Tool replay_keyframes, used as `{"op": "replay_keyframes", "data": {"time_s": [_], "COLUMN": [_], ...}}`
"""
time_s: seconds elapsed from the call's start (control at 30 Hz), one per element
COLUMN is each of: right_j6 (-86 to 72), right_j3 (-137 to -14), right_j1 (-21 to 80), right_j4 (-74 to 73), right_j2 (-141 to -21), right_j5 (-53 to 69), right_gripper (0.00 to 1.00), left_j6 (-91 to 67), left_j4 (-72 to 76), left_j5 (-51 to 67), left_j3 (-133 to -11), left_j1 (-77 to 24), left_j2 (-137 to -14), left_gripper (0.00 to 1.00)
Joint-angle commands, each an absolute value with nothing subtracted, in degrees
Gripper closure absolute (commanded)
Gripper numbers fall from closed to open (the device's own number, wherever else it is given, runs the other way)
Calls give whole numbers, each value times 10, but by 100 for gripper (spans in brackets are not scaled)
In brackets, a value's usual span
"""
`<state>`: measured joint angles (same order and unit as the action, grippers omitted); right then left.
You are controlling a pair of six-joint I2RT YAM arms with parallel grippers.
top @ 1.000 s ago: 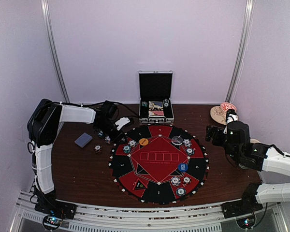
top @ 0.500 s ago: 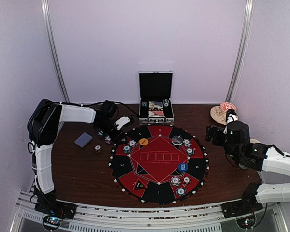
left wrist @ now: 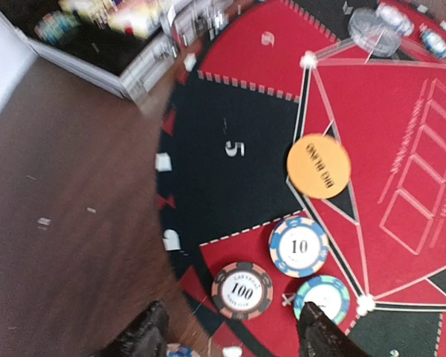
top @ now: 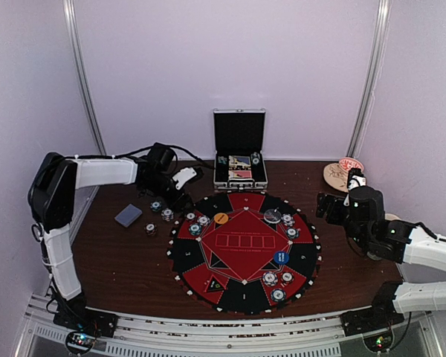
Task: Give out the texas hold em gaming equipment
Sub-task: Place the poker chips pile at the big blind area, then pick up the pile of poker chips from the pile of poker chips.
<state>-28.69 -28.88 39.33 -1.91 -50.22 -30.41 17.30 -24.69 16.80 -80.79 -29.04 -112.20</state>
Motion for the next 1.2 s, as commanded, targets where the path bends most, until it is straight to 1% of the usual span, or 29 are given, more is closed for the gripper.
{"op": "replay_keyframes", "data": {"time_s": [0.0,0.13,0.23,0.3,0.4,0.43,0.53,0.8,1.17], "right_j6": [-283,-284,-284,-285,-284,-283,-283,-283,-283], "right_j3": [-301,-301,-300,-301,-301,-301,-302,-301,-302], "right_j1": [392,392,391,391,391,391,391,392,391], "right_j4": [-20,-20,-19,-19,-19,-19,-19,-19,-19], "right_j2": [-504,-499,-499,-500,-503,-505,-508,-510,-507], "right_j5": [-304,-302,-302,-302,-301,-301,-303,-304,-302], "right_gripper": [0,0,0,0,0,0,0,0,0], "left_j6": [196,205,206,207,208,208,218,237,240], "left_j4": [-242,-236,-229,-221,-212,-210,-202,-201,-196], "left_j5": [150,128,122,131,160,171,190,206,213], "left_j3": [-762,-698,-650,-619,-587,-578,-552,-525,-547], "left_j1": [-287,-271,-245,-220,-178,-160,-141,-139,-139], "left_j2": [-1018,-963,-933,-919,-902,-896,-889,-898,-959], "left_gripper": [34,22,12,8,5,3,2,3,10]}}
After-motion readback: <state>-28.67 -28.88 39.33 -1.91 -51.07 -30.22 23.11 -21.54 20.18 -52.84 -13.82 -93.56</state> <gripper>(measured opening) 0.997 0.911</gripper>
